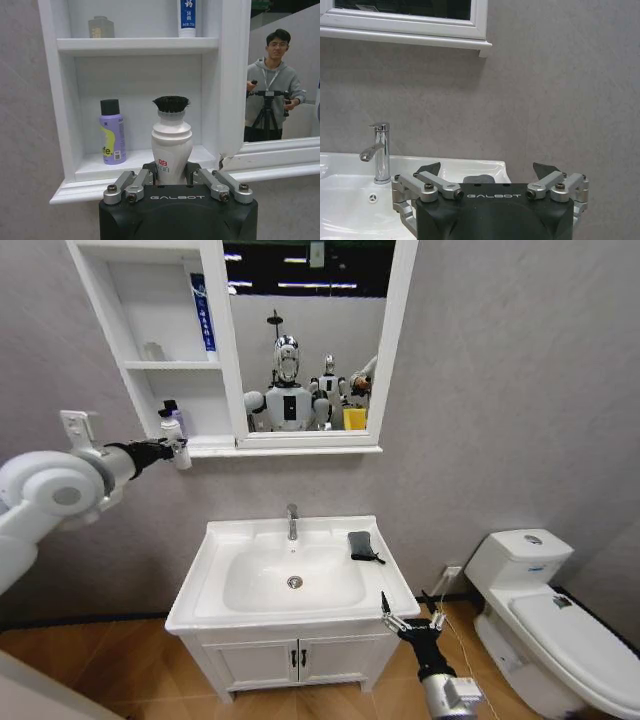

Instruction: Move facial cleanser and shampoo from washbasin to cabinet, then wipe washbasin with towel.

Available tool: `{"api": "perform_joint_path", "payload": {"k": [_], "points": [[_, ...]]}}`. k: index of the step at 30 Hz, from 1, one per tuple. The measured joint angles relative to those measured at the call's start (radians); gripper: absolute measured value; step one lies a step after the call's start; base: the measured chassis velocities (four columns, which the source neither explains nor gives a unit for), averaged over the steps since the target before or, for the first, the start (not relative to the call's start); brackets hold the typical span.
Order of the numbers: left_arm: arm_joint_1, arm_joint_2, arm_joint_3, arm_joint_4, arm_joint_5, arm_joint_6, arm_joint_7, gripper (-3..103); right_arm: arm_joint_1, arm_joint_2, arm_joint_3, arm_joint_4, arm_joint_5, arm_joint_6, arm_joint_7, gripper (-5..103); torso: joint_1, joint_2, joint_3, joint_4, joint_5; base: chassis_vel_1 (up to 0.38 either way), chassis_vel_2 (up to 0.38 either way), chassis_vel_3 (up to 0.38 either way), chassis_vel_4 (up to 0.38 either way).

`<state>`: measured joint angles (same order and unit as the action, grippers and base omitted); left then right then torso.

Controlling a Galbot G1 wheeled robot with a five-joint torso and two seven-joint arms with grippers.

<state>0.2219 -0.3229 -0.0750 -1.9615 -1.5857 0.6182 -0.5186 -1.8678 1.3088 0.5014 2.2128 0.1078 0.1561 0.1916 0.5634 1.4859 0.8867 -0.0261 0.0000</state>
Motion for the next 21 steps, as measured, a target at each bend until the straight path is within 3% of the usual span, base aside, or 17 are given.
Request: {"api": "perform_joint_path", "payload": {"k": [8,12,21], "points": [[-0.292,-0.137,0.246,0.132,0.005,0.037,-0.005,30,0.002,0.000,0.004,0.000,0.001,0.000,-0.001,100,0.000,0.000,0.000,-0.0005,0.0001,0.000,0.000,0.000,0.000],[-0.363,-0.208,0.329,0.223,0.028,0.038,-0.011,29,0.009,-0.001,0.005,-0.006,0.004,0.000,-0.001,100,0.000,0.000,0.000,-0.0002,0.0000,0.000,0.000,0.000,0.000],[-0.437,-0.337,0.391,0.389,0.102,0.040,-0.006,29,0.019,-0.002,0.021,-0.019,0.021,0.002,-0.001,100,0.000,0.000,0.000,-0.0004,0.0002,0.000,0.000,0.000,0.000]]}}
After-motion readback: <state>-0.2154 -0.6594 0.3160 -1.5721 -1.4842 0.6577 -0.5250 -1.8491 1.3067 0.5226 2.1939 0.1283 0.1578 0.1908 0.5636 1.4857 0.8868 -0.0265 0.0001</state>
